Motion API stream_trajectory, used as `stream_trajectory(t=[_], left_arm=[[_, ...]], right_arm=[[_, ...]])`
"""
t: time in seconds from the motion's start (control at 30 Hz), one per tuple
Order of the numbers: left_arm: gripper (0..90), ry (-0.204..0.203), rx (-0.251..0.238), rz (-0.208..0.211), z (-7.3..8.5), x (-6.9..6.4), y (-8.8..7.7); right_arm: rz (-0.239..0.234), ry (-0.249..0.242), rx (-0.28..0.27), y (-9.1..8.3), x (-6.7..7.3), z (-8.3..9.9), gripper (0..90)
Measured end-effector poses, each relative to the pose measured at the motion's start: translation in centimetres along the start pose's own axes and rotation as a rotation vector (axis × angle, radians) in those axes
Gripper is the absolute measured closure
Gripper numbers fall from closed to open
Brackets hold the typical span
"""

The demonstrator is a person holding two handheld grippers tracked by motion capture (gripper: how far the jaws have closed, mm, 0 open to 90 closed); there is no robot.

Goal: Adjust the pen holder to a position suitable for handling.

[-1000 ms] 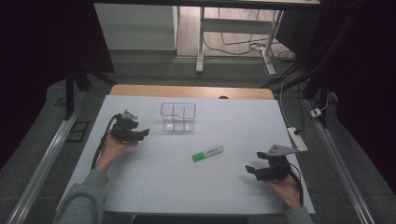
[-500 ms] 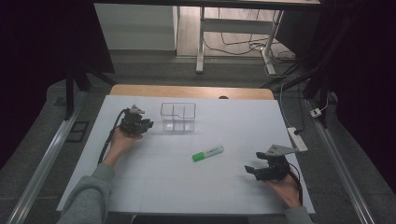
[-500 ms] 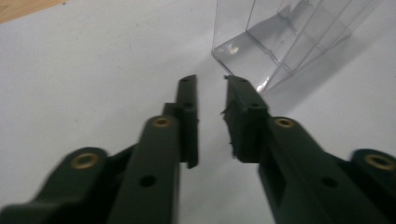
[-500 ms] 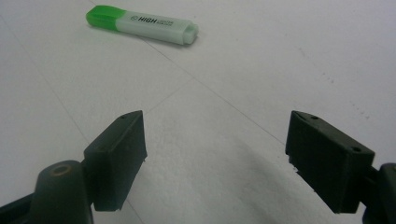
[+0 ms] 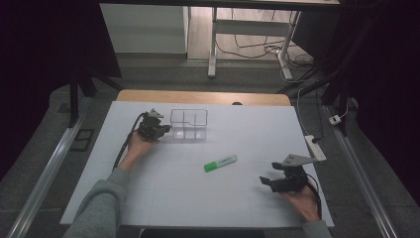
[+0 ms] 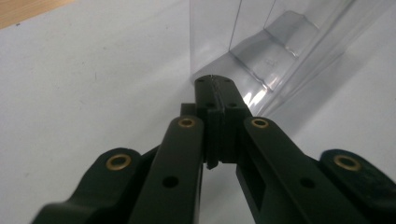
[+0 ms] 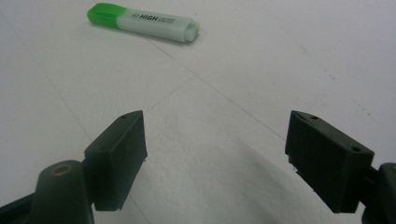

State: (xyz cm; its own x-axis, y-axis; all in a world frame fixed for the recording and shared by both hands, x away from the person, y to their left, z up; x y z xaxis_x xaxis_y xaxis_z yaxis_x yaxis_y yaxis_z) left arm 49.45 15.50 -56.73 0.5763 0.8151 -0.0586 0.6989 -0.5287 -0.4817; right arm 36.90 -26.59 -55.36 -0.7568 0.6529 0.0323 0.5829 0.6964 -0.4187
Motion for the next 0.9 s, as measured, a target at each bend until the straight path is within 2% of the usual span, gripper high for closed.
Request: stream_trajectory(t=[0.13, 0.33, 0.6, 0.9], left_arm=[[88.8, 0.009, -0.001, -0.011, -0.3, 0.1, 0.5], [88.8, -0.018, -0.001, -0.008, -0.2, 0.4, 1.1], [88.8, 0.002, -0.002, 0.004, -0.8, -0.6, 2.2], [88.7, 0.038, 0.002, 0.033, -1.2, -2.6, 3.7]], right_arm=[[0.006, 0.003, 0.0, -0.3, 0.1, 0.2, 20.0], [0.022, 0.009, -0.001, -1.0, 0.0, 0.4, 20.3], [0.031, 0.014, 0.003, -1.3, 0.1, 0.7, 20.2], [0.039, 0.017, 0.005, -1.9, 0.1, 0.9, 20.2]])
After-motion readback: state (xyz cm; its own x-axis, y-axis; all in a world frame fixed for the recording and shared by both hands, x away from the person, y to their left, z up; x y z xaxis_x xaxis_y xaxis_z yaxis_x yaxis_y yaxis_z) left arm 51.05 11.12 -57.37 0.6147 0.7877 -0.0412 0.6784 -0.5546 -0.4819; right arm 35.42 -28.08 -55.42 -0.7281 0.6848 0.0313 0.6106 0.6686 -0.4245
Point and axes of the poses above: each handheld gripper's, and its own axes: y roughly forward along the jaws, z roughly out of its underside, x roughly to its left, the point moved 7 cm from there along y, roughly forward along the jaws, and after that the axes turned 15 degrees about -x, right-handed, at the moved point
